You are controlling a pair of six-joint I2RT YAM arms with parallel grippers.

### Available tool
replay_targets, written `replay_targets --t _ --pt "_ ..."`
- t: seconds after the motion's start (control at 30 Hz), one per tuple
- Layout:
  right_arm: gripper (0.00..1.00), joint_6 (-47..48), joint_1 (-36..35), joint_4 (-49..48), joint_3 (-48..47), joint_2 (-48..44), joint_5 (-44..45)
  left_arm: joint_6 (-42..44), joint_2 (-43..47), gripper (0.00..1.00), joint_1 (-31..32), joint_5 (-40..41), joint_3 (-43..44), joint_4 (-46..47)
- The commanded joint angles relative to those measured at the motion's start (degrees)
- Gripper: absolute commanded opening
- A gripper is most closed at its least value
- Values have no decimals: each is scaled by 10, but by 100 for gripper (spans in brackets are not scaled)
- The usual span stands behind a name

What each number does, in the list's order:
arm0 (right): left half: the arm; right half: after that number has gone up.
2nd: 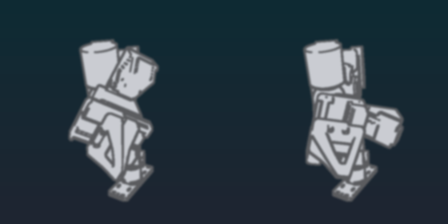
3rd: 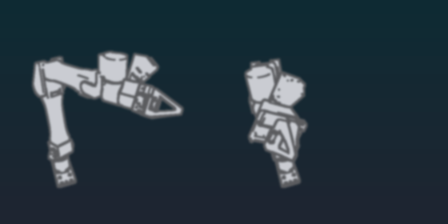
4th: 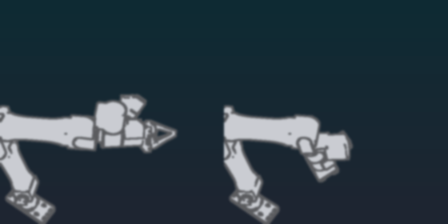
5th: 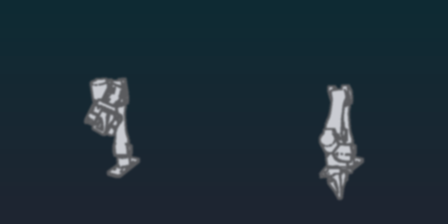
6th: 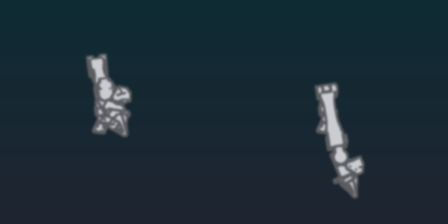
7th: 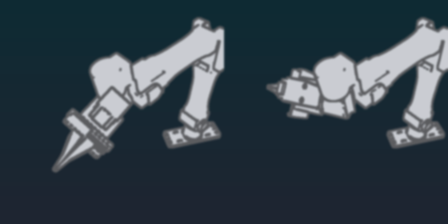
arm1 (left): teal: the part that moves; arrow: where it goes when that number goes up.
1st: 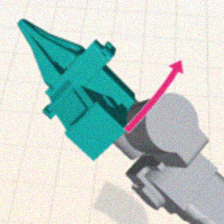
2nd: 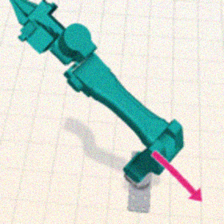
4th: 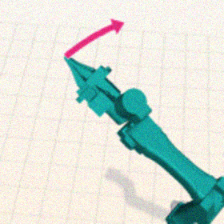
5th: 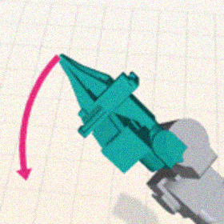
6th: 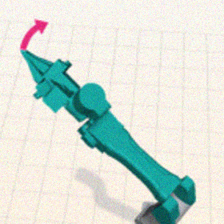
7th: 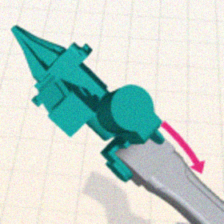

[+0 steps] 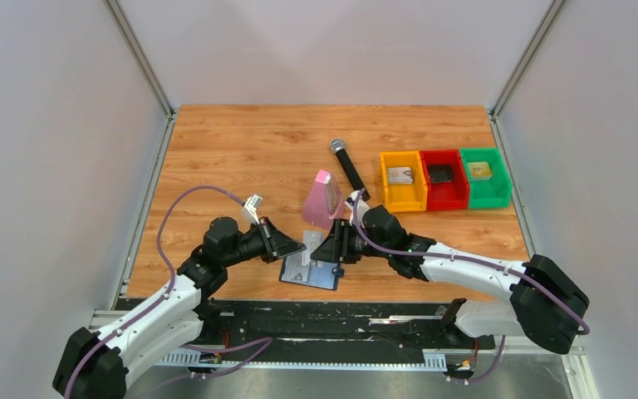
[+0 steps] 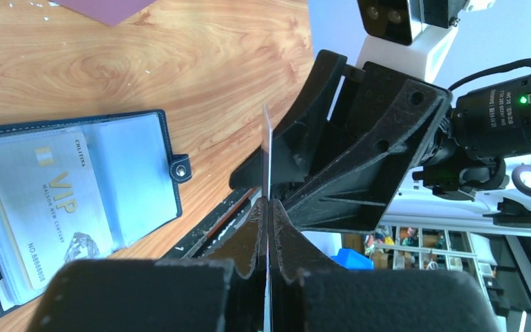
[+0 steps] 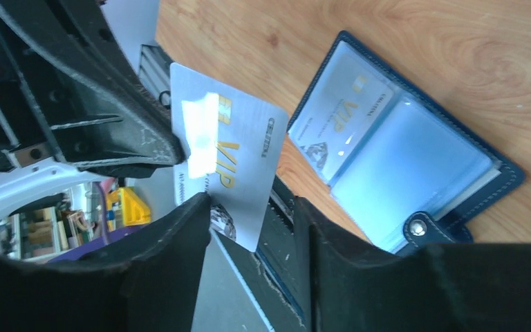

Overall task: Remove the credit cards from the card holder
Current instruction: Remove the credit card from the card holder.

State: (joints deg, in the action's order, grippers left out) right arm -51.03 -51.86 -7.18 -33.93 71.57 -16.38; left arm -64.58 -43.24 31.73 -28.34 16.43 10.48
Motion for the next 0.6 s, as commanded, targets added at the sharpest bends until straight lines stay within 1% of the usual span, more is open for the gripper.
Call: replay_targets --t 0.0,0.1,0.13,0.17,0.2,0.23,0.27,0.3,0.33,0.4,0.47,0.57 --pt "42 -15 9 -96 22 -18 -54 -18 0 0 -3 -12 -5 54" --pt "24 -2 11 -116 33 -22 -65 -16 -2 0 -3 -13 -10 58" --pt "16 5 11 -119 33 -23 -71 -16 -2 1 -3 -13 -13 63" --pt "11 14 13 -117 33 -24 -76 -15 -3 3 -3 -13 -14 64" --pt "5 23 15 -116 33 -27 -82 -14 -3 10 -3 -13 -14 65" --pt "1 35 17 -113 32 -32 -88 -10 -3 14 -3 -13 -13 64" --pt "0 47 21 -107 32 -39 -92 -5 -3 24 -3 -16 -10 59" --pt "0 60 25 -101 34 -46 -103 9 -3 29 -3 -17 -7 54" --pt "0 75 32 -95 35 -52 -121 19 -3 39 -3 -23 1 41" --pt "0 105 46 -57 29 -60 -155 61 -5 48 -3 -34 17 11" --pt "0 137 56 -17 19 -65 -182 105 -15 53 -3 -52 33 -17" --pt "0 176 63 22 8 -69 -244 149 -31 57 -3 -80 50 -36"
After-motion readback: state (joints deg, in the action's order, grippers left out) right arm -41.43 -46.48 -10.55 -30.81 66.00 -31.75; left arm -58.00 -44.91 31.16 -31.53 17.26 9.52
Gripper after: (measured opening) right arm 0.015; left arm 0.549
